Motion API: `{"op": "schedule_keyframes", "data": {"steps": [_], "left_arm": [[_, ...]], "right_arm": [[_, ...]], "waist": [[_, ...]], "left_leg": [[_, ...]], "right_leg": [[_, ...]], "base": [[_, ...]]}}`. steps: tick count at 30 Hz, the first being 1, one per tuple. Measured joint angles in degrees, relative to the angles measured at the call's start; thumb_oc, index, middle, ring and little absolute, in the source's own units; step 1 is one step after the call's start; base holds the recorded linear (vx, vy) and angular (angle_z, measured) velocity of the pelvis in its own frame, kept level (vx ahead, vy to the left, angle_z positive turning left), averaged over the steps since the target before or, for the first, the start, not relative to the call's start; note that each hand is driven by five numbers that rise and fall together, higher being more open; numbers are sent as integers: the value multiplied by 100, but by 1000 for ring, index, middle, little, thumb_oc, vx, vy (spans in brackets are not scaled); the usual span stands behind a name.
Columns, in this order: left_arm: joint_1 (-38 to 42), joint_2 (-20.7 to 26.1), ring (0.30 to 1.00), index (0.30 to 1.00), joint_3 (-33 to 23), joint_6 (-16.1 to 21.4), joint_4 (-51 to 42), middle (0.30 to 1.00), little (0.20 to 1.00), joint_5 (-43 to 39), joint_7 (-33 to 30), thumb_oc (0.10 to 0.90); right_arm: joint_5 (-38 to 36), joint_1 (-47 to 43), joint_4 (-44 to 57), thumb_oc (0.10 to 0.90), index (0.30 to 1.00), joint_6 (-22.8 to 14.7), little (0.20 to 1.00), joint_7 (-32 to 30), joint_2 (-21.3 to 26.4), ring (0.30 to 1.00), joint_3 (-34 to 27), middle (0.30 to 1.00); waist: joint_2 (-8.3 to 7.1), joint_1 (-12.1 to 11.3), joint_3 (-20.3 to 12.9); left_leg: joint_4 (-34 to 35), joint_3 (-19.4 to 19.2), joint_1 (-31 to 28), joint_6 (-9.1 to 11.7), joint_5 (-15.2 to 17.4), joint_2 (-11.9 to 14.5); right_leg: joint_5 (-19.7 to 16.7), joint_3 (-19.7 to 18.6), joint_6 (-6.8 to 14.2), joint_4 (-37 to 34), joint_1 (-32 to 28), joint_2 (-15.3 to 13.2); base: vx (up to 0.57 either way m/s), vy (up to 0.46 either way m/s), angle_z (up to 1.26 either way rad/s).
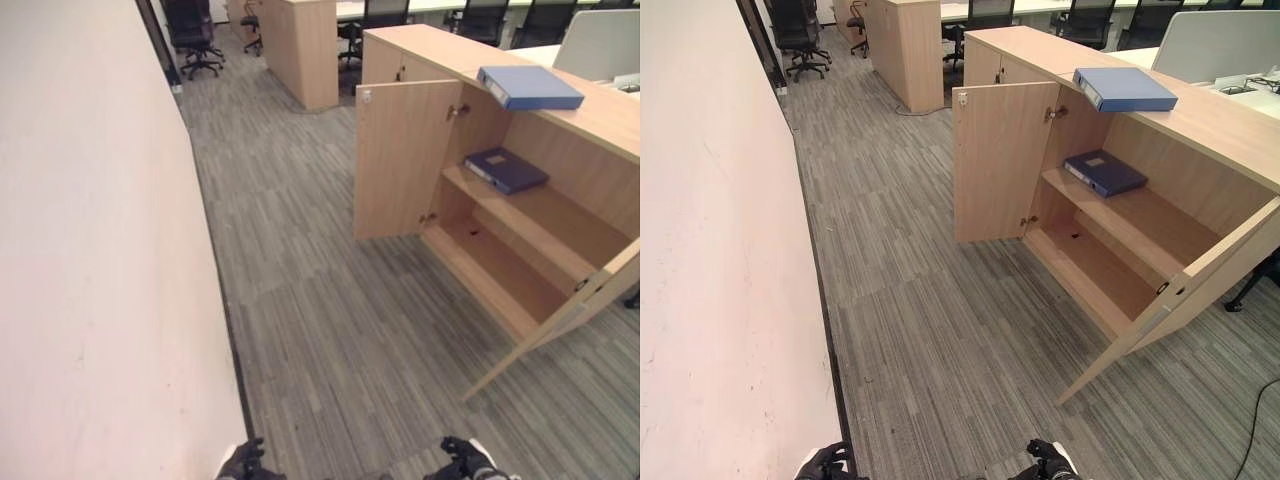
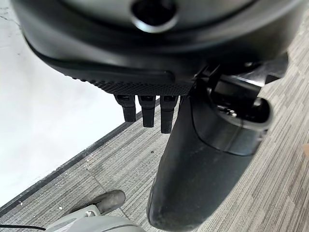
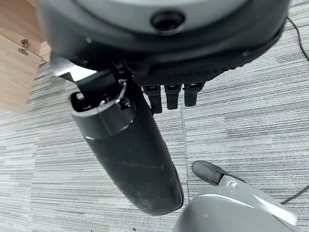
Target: Put the empty folder in the office cabinet
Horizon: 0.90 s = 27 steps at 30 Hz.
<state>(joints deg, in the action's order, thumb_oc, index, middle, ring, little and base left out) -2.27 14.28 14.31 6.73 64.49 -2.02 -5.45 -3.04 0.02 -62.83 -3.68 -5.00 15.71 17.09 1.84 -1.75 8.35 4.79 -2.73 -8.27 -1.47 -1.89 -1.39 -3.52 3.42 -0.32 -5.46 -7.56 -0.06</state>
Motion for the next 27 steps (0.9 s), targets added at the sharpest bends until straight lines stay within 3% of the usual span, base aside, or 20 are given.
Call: {"op": "schedule_keyframes", "data": {"steps": [19,27], "left_arm": [[-95,0,900,900,4,-3,4,900,900,1,118,800],[-104,0,900,900,3,-4,15,900,900,-7,133,800]], "right_arm": [[-63,88,-124,800,900,18,900,83,-26,900,-46,900],[-580,121,-289,800,900,21,900,209,-60,900,-279,900]], "waist": [[-44,13,-64],[-38,14,-133]], "left_leg": [[5,14,-61,67,61,1],[5,11,-62,70,70,6]], "right_leg": [[20,5,3,35,-89,1],[27,4,2,2,-89,5]], "base": [[1,-2,0],[22,-19,0]]}}
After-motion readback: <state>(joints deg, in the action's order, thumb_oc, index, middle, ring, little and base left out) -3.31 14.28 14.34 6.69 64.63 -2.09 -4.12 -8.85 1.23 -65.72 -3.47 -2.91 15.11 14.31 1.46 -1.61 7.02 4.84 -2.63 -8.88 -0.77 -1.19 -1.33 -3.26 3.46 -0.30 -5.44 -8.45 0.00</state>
